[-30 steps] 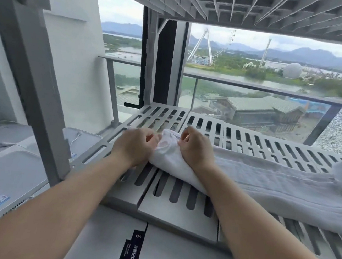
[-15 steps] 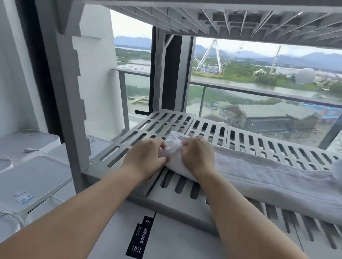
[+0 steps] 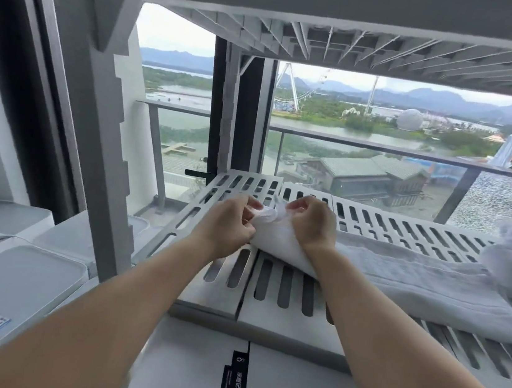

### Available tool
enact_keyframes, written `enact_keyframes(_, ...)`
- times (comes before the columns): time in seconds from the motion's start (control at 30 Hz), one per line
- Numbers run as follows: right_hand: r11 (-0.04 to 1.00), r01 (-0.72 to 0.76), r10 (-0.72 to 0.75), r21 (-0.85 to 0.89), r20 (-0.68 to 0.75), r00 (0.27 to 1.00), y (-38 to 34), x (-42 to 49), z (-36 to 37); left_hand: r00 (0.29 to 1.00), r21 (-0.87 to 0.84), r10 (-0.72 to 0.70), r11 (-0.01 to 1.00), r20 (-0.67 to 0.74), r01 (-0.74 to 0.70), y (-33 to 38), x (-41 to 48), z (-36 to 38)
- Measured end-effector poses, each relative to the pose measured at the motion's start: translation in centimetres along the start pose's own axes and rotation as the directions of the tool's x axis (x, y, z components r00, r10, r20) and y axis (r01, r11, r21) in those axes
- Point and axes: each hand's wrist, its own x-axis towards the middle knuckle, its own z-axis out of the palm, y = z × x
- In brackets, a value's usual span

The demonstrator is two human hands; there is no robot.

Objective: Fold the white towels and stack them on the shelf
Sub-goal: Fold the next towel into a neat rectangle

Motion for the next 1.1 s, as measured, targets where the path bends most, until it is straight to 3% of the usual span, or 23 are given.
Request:
enact_keyframes(0.13, 0.999, -0.033, 0.032, -0.024, -0.033, 0.999, 0.3, 0.7, 0.6, 1.0, -0.128, -0.001, 0.992, -0.018, -0.001, -1.2, 0.6, -0.3)
enact_keyframes(0.23, 0.995, -0.082, 0.086, -0.063, 0.07, 0.994, 1.1, 0.6, 1.3, 0.999, -0.174, -0.036, 0.984, -0.014, 0.033, -2.0, 0.8, 0.4)
enact_keyframes(0.37, 0.997, -0.013, 0.021, -0.08, 0.107, 0.994, 1.2, 0.5, 1.8, 1.0, 0.028, 0.006, 1.0, 0.011, -0.006, -2.5, 1.1, 1.0)
enact_keyframes(0.5, 0.974, 0.147, -0.131, -0.175, 0.102, 0.986, 0.2, 0.8, 1.5, 0.992, 0.203, -0.115, 0.974, 0.054, 0.102, -2.5, 2.4, 0.3)
enact_keyframes(0.67, 0.969, 0.172, -0.124, -0.18, 0.251, 0.96, 0.9, 0.5, 1.7, 0.944, 0.365, -0.313, 0.894, 0.1, 0.258, -1.2, 4.3, 0.5)
enact_keyframes(0.73, 0.974, 0.164, -0.123, -0.159, 0.235, 0.964, 1.2, 0.3, 1.7, 0.913, 0.411, -0.379, 0.864, 0.152, 0.29, -0.7, 5.4, 0.9)
enact_keyframes(0.83, 0.973, 0.164, -0.127, -0.163, 0.214, 0.969, 1.4, 0.1, 1.7, 0.861, 0.351, -0.459, 0.861, 0.219, 0.369, 0.0, 7.0, 1.4)
enact_keyframes(1.1, 0.995, 0.101, -0.101, -0.005, 0.036, 0.994, 2.4, 0.0, 1.5, 0.887, 0.212, -0.382, 0.919, 0.258, 0.333, 0.6, 8.5, 1.6)
